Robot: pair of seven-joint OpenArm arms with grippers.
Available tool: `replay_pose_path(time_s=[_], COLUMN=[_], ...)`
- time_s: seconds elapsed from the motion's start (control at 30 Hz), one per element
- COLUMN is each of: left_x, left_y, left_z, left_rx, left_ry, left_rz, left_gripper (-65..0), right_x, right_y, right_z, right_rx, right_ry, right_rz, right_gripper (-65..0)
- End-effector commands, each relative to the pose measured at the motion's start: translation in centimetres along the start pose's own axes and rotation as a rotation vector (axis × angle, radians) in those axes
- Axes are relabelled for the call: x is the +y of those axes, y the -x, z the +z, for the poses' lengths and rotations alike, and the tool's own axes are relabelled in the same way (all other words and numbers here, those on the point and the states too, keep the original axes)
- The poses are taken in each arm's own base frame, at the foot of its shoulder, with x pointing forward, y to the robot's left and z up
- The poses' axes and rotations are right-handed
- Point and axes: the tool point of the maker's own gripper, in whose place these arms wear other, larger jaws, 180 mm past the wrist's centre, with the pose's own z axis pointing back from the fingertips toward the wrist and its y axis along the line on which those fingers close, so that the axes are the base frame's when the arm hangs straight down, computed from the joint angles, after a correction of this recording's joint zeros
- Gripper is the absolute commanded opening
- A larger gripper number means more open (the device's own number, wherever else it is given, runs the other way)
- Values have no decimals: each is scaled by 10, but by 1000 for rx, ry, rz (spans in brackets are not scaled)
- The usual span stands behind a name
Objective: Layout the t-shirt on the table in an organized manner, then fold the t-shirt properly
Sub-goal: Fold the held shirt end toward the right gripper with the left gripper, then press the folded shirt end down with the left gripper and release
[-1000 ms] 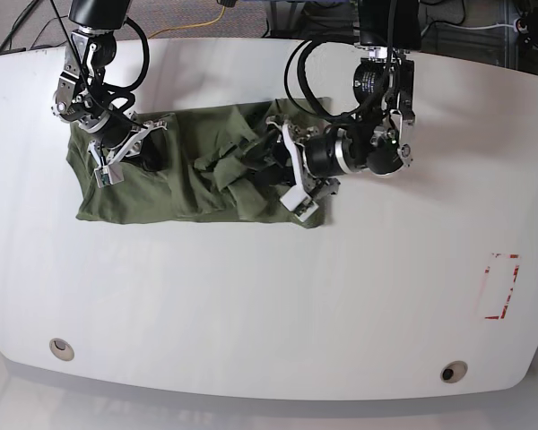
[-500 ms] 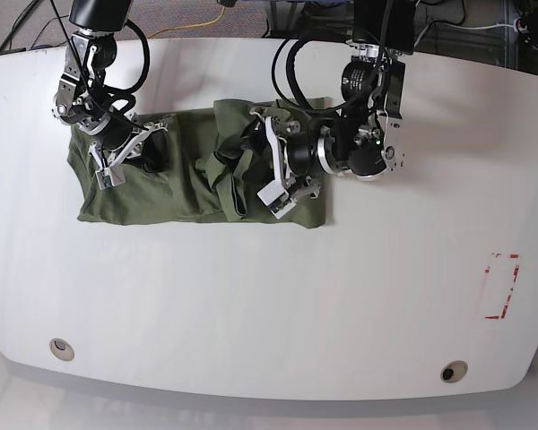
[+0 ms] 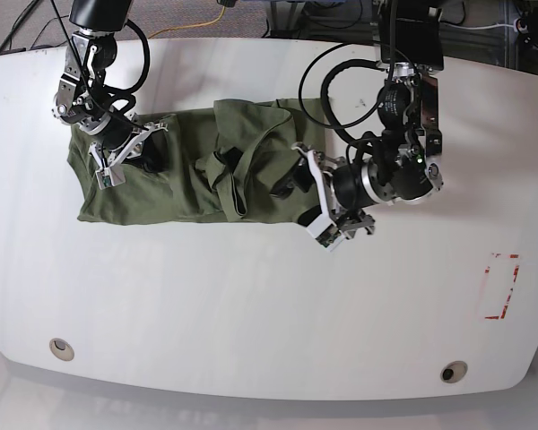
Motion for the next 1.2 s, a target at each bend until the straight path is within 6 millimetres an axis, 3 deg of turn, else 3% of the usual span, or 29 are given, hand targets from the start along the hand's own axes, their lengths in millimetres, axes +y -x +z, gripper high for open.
replay_pose_path(time_s=[0.0,0.17,0.23,0.37,0.63,0.87,1.17], left_x=[0,14,16,12,-20,-46,-54], left_y=[-13,0,4,12,24,46,59], left_z=[2,5,4,-3,-23,-38,-42], left_rx=[-38,37,70,133,228,278,302], left_ry=[-4,-67,-91,-112,-59,10,2], left_rz=[-29,-76,-101,-158,-297,-287,-215], left_gripper=[-383,-600,-650,-637,-650,-650,-650], right_x=[-8,-8,-8,-8,-3,-2,-2], right_y=[22,22,23,23,24,24,24], right_z=[2,2,2,2,0,-1,-1], right_rx=[118,118,117,117,113,112,112], right_ry=[39,39,38,38,30,28,28], right_rz=[30,30,29,29,18,16,16], right_gripper=[-647,-647,-647,-647,-647,-647,-647])
